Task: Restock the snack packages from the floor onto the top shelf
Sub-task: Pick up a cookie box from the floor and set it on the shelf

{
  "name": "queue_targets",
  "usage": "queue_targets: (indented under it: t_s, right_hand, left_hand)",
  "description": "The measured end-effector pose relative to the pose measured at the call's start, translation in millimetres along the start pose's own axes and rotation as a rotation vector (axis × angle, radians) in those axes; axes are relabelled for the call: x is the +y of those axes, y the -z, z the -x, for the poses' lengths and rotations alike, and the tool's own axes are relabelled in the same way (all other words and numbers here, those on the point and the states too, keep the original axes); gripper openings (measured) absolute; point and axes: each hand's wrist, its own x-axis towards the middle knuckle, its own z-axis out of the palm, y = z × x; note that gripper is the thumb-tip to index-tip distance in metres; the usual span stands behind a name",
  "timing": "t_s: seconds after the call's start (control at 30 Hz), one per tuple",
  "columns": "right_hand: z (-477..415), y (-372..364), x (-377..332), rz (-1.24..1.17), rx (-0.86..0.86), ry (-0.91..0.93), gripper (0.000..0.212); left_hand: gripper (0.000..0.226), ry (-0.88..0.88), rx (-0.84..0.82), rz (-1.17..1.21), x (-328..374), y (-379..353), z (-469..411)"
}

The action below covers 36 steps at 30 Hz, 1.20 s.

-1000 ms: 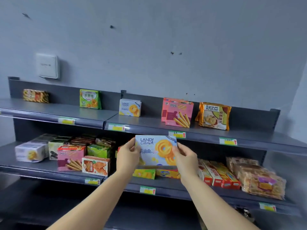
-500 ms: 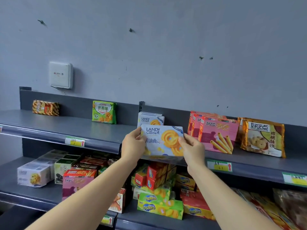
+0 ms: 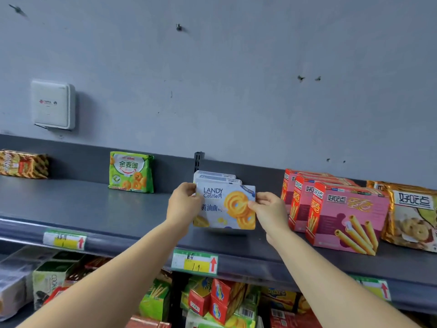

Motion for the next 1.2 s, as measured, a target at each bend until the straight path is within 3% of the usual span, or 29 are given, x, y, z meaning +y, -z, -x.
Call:
queue_targets:
  t_s: [0.4, 0.7, 0.77, 0.87, 1.0, 1.2]
  right_hand:
    - [-55, -42, 21, 0.165, -0.132, 0.021, 0.025]
    - [-57, -46, 22, 0.241, -0.13, 0.029, 0.024]
    - [-54, -47, 21, 0.262, -0.104, 0.029, 0.024]
    - [-45, -46, 19, 0.279, -0.066, 0.026, 0.025]
    - [-27, -34, 15, 0.346, 0.018, 0.021, 0.02]
    - [17, 21, 3, 0.553, 0.218, 0.084, 0.015]
  left_hand:
    - [0.027, 0.069, 0.122, 0.012, -25, -4, -71]
    - [0.027, 0.09, 0.005, 0.01, -33, -6, -87]
    - [0.036, 0.077, -0.026, -0.023, -35, -6, -90]
    - [0.051, -0.01, -0.054, -0.116, -35, -5, -90]
    - [0.047, -0.291, -0.011, -0.231, -18, -5, -79]
    - [0.034, -0.569, -0.239, -0.246, 19, -37, -39]
